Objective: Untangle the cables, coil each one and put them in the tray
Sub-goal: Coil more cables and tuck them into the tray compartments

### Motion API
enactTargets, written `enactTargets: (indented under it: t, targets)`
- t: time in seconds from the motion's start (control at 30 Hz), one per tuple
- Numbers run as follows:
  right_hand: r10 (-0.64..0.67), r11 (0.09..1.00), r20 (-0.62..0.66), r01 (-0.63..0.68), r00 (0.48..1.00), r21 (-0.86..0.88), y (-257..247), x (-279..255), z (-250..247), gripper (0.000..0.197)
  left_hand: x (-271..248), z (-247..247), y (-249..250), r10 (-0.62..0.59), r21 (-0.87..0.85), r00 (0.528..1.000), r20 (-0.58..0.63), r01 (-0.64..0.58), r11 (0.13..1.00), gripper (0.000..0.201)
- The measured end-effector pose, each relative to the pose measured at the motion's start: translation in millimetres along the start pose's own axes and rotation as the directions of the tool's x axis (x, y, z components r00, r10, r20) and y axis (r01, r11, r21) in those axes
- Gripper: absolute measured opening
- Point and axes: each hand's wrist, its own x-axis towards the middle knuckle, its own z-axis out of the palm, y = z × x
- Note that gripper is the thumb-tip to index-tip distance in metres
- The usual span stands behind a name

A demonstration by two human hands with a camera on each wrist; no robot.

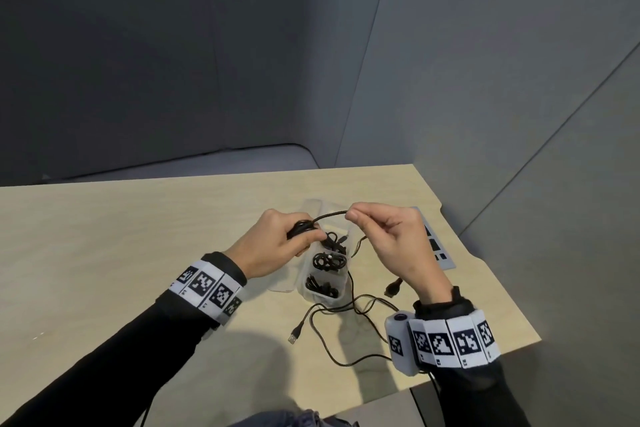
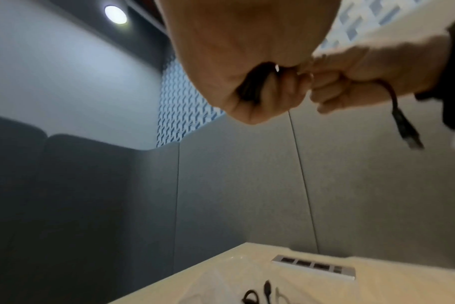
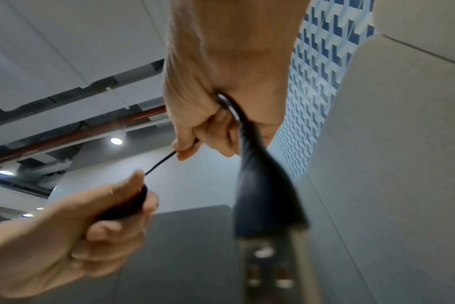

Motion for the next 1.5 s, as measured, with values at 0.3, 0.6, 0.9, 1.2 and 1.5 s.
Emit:
enactTargets:
  t: [0.3,0.6,0.9,1.2,1.5]
  targets:
    - [0.104,0.973,0.077,-0.085,0.992,-0.217,11,5,8,0.016,-1,6,13,-0.200,-0.175,0.979,0.034,0.203,0.963,0.066]
    - [-0.085,0.969,0.248,0.138,0.965,-0.205,-4,-12,39,0.031,-4,12,11,-0.275,-0.071,0.961,0.038,0.278,0.958,0.051]
    - [-0.040,0.992,0.083,0.029,0.996,0.125,-5,-5,41,0.019,-4,10,18,-0.159,-0.012,0.987,0.014,0.159,0.987,0.054]
    - [-0.201,0.980,-0.120,0.199,0.972,-0.029,-1,0,40,0.015,9,11,17,-0.211,0.364,0.953,-0.218,0.280,0.888,0.081]
    - [0.206,0.976,0.224,-0.218,0.952,0.029,-13,3,14,0.017,11,2,14,-0.216,0.312,0.943,-0.253,0.290,0.905,0.055]
